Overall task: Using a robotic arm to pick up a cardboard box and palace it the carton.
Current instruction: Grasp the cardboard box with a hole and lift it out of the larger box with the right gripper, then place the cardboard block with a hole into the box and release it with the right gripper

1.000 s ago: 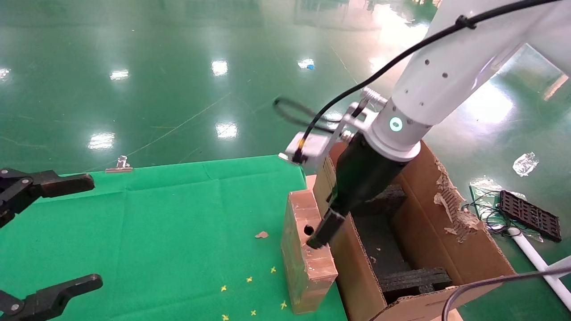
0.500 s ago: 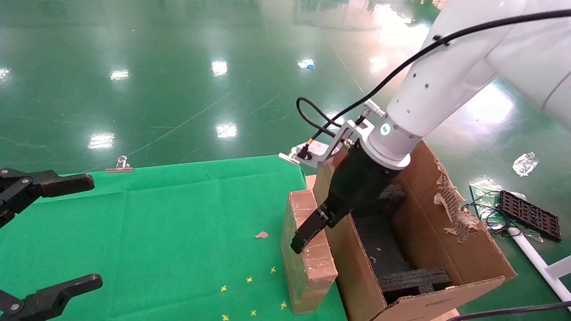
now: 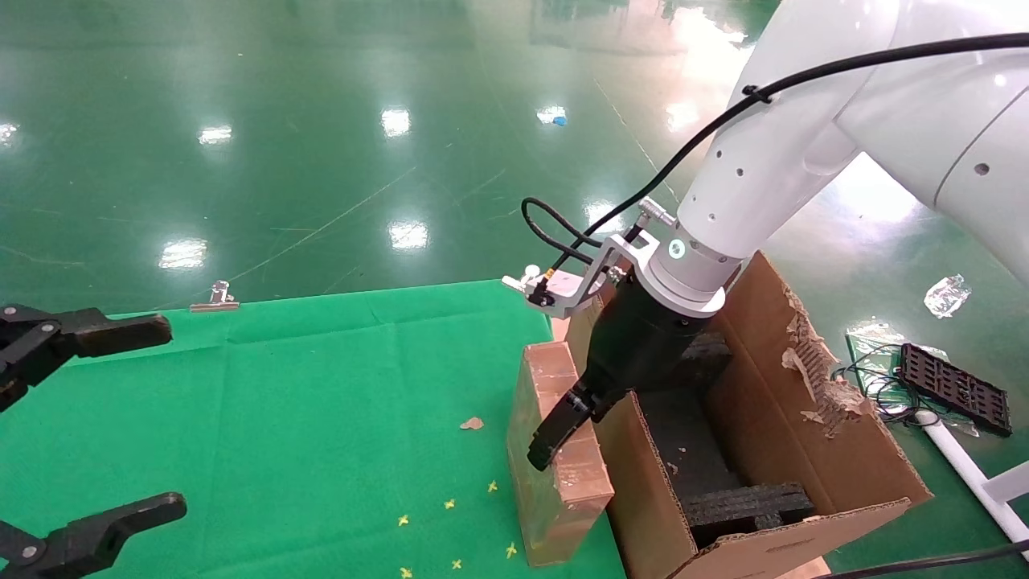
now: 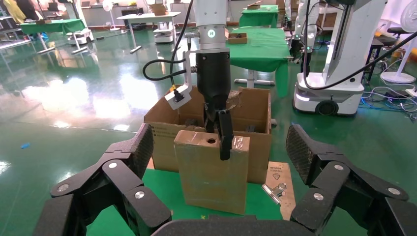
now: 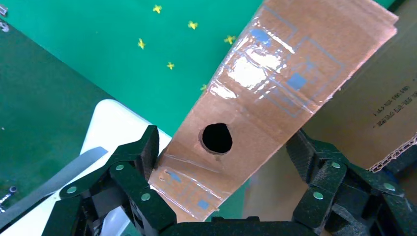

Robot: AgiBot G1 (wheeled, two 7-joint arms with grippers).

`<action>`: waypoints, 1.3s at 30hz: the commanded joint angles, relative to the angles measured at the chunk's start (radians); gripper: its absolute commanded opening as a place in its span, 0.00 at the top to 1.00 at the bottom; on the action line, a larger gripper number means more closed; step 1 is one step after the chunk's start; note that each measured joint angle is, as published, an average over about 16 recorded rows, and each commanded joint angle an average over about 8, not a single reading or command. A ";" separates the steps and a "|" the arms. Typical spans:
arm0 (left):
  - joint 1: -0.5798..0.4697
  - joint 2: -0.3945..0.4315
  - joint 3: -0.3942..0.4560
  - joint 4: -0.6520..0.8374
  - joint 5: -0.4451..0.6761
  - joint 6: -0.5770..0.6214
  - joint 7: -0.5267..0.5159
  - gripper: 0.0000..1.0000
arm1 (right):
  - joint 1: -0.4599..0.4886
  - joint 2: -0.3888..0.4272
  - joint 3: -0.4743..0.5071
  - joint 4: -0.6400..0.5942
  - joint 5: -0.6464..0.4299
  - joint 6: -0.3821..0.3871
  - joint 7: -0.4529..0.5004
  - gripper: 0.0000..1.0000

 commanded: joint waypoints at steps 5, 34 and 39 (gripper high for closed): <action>0.000 0.000 0.000 0.000 0.000 0.000 0.000 0.88 | -0.004 -0.006 -0.015 -0.002 -0.004 0.000 0.000 1.00; -0.001 -0.001 0.002 0.000 -0.002 -0.001 0.001 1.00 | 0.206 0.119 0.043 -0.023 0.002 0.052 -0.229 1.00; -0.001 -0.001 0.003 0.000 -0.002 -0.001 0.001 1.00 | 0.319 0.183 0.077 -0.117 -0.009 0.062 -0.310 1.00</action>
